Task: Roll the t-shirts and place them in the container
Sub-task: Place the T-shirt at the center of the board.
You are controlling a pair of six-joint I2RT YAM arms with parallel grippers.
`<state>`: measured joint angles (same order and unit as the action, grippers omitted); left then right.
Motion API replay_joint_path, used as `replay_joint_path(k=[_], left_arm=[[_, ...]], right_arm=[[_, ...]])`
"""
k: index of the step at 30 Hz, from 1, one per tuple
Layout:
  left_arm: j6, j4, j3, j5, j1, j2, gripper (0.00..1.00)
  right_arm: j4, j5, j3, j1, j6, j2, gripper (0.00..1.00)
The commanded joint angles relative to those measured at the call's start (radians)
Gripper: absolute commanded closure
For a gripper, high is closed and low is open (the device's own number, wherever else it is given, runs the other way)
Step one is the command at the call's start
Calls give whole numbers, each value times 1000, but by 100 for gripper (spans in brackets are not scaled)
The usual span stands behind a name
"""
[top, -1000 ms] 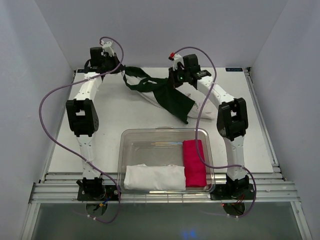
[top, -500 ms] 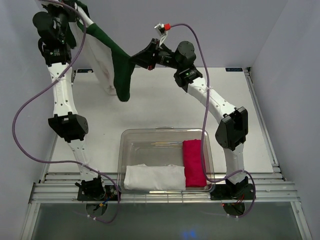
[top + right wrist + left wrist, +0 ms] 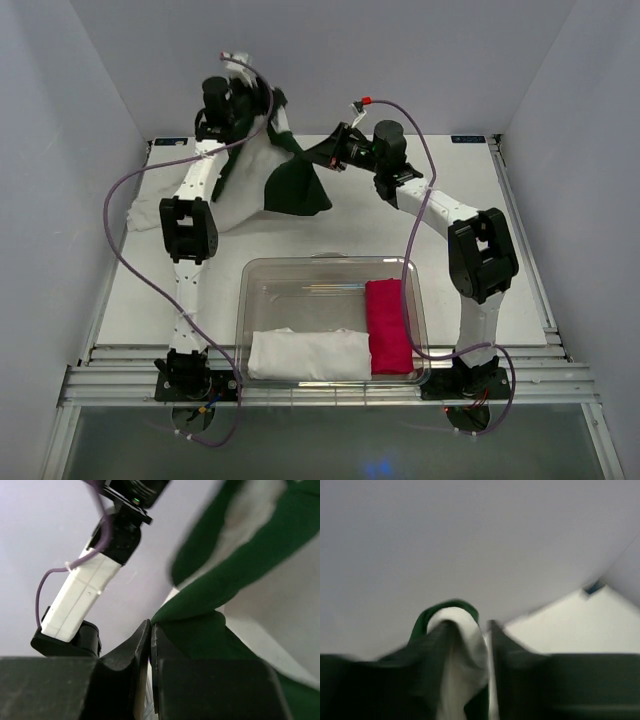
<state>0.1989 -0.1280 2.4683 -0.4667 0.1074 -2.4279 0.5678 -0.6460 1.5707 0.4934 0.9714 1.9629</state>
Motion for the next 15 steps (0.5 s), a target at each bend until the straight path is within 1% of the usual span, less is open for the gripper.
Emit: replay_joint_path(k=[1,2,3,5,7,8,9,10,11,12,13,14,15], left_arm=[[-93,260,-63,-128,-28,-53,15],[-127,287,-142,-150,-29,-30,2],[-192,342,-175,-168,-31,24,2],[-251,382,-247,-194,-38,88,2],[-231,410,-273,-248,-80,185,2],[-208,419,-285,-275,-101,213,4],[-157,426,-292,-311,-176,239,8],[-109,441,-298,-349,-208,263,15],[-121,508,-308,-410,-260,314,39],[-169,571,-342,-414,-277,341,54],[-395,656,-363,-391,-282,369,66],[-535,806,-465,-292,-269,432,76],[-653,842,-556,-229,-258,475,76]], right_arm=[[-51,74,-52,-21,42,-52,92],[-52,72,-60,-22,58,-41,92],[-62,69,-58,-29,64,-23,92],[-68,71,-55,-35,82,-3,92],[-65,74,-49,-50,98,20,92],[-63,78,-46,-55,101,27,92],[-62,81,-43,-68,101,36,92],[-63,86,-40,-76,96,37,92],[-65,97,-41,-82,95,39,92],[-65,101,-40,-98,96,40,92],[-65,108,-37,-105,98,40,92],[-60,112,-31,-117,101,45,92],[-57,112,-25,-122,101,45,92]])
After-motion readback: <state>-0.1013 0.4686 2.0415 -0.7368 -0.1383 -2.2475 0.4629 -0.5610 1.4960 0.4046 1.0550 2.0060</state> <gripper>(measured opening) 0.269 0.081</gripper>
